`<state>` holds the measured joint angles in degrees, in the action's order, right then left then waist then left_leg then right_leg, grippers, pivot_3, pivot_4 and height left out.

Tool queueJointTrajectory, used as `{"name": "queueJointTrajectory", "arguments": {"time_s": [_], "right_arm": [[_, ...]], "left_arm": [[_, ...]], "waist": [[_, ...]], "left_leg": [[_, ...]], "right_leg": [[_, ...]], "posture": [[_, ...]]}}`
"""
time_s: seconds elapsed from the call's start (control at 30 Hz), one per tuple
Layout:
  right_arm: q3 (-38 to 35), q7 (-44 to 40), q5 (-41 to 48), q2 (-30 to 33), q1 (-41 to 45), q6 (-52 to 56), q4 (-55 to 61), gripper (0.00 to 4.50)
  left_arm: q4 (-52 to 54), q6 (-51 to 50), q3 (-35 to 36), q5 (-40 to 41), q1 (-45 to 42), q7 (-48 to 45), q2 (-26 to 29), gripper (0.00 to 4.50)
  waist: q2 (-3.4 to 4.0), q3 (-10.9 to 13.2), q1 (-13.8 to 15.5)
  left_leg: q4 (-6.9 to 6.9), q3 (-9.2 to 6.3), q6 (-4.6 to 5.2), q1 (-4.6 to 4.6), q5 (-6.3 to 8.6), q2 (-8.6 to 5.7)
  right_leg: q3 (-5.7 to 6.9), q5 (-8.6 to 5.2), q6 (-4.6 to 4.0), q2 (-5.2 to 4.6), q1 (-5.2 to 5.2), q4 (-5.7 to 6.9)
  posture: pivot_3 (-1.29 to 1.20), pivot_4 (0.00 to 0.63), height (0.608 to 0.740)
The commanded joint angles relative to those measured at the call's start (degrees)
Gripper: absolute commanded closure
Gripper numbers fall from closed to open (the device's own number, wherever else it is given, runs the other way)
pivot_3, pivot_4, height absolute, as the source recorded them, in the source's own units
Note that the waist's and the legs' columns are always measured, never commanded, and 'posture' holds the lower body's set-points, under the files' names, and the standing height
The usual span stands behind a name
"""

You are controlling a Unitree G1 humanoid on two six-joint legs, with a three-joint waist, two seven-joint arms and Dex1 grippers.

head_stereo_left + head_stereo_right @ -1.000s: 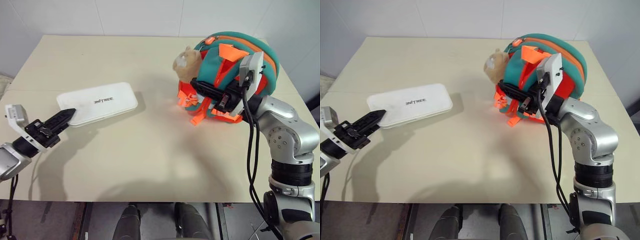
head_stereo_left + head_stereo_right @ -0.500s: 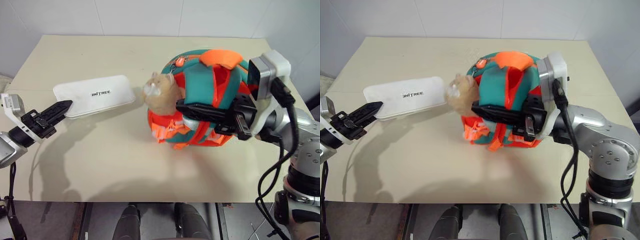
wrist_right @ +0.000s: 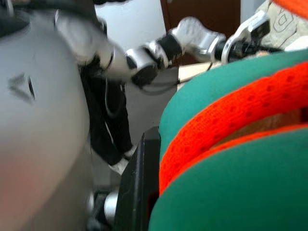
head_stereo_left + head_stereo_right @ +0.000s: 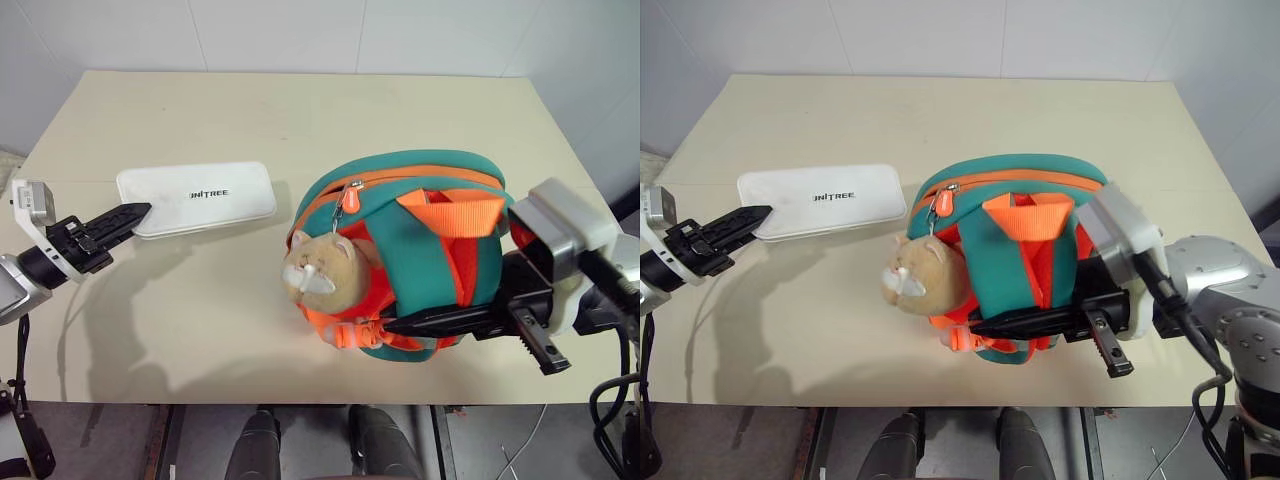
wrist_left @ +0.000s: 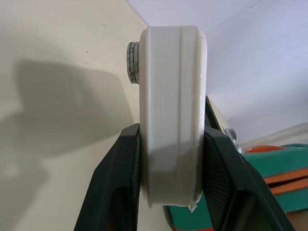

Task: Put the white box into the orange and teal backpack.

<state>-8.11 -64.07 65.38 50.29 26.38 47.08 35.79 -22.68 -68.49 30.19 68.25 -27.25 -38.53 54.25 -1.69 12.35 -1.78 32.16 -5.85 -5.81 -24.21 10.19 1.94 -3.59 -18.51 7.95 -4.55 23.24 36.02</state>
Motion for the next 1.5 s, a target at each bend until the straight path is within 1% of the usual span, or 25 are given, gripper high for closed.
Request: {"name": "queueJointTrajectory", "arguments": {"time_s": [0.03, 0.23, 0.4, 0.67, 0.8, 0.93, 1.13, 1.27, 1.5], "right_arm": [[2.78, -1.68, -8.97, -3.55, -2.72, -9.11, 0.22, 4.50], [8.49, -0.98, -18.70, -10.42, -3.39, -17.09, -4.71, 4.50], [11.55, -2.28, -23.76, -12.71, -2.08, -20.54, -10.06, 4.50], [12.31, -3.00, -25.28, -14.18, -0.72, -21.54, -13.92, 4.50], [12.50, -3.78, -25.62, -14.52, 0.05, -21.56, -15.39, 4.50], [12.91, -4.60, -26.10, -15.16, 1.24, -21.78, -17.14, 4.50], [13.41, -5.83, -27.22, -16.60, 3.23, -22.23, -19.63, 4.50], [13.37, -6.36, -27.63, -16.96, 3.80, -22.54, -20.46, 4.50], [13.12, -6.62, -28.22, -17.35, 4.26, -22.96, -21.41, 4.50]], "left_arm": [[6.12, -0.74, 3.41, 0.72, -0.21, -2.50, 2.66, 3.13], [12.12, -1.78, 7.65, 2.10, 1.13, -4.29, 3.56, 3.13], [16.28, -1.48, 9.65, 2.44, 2.30, -8.09, 4.06, 3.13], [25.72, 0.81, 18.75, 2.91, 8.91, -13.42, 5.88, 3.13], [28.65, 1.91, 21.46, 2.37, 11.85, -16.92, 7.85, 3.13], [30.01, 6.31, 23.31, 1.63, 11.55, -18.98, 7.52, 3.13], [34.40, 11.36, 24.54, 1.42, 12.73, -21.09, 6.68, 3.13], [36.57, 13.57, 23.08, -0.86, 16.01, -23.18, 6.94, 3.13], [36.16, 17.77, 19.02, -5.38, 17.84, -27.06, 8.34, 3.13]], "waist": [[-0.05, -0.02, 0.00], [-0.05, -0.02, -0.02], [-0.05, -0.02, -0.03], [-0.05, -0.02, -0.41], [-0.05, -0.02, -0.32], [-0.05, -0.02, -0.31], [-0.05, -0.03, -0.43], [-0.04, -0.02, -0.55], [-0.04, -0.02, -0.62]], "left_leg": [[0.01, 0.00, 0.00, 0.00, 0.00, 0.00], [0.01, 0.02, -0.03, 0.01, -0.02, 0.00], [0.05, 0.01, -0.05, 0.02, -0.03, 0.00], [0.04, 0.01, -0.05, 0.05, -0.03, 0.03], [0.07, 0.02, -0.05, 0.08, -0.04, 0.03], [0.16, 0.02, -0.05, 0.08, -0.06, 0.03], [0.23, 0.04, -0.04, 0.08, -0.06, 0.03], [0.22, 0.06, -0.04, 0.09, -0.06, 0.04], [0.34, 0.07, -0.04, 0.08, -0.06, 0.04]], "right_leg": [[0.00, 0.00, 0.00, 0.00, 0.00, 0.01], [-0.03, 0.01, 0.02, 0.00, 0.00, 0.05], [-0.03, 0.02, 0.02, 0.00, -0.01, 0.09], [-0.04, 0.01, 0.00, 0.00, 0.00, 0.18], [-0.05, 0.01, -0.02, 0.00, -0.01, 0.21], [-0.05, 0.03, -0.05, 0.01, -0.02, 0.22], [-0.06, 0.06, -0.06, 0.01, -0.06, 0.22], [-0.08, 0.06, -0.05, 0.01, -0.06, 0.23], [-0.11, 0.08, -0.06, 0.04, -0.08, 0.25]], "posture": [[0.00, 0.150, 0.740], [0.00, 0.150, 0.740], [0.00, 0.150, 0.740], [0.00, 0.150, 0.740], [0.00, 0.150, 0.740], [0.00, 0.150, 0.740], [0.00, 0.150, 0.740], [0.00, 0.150, 0.740], [0.00, 0.150, 0.740]]}}
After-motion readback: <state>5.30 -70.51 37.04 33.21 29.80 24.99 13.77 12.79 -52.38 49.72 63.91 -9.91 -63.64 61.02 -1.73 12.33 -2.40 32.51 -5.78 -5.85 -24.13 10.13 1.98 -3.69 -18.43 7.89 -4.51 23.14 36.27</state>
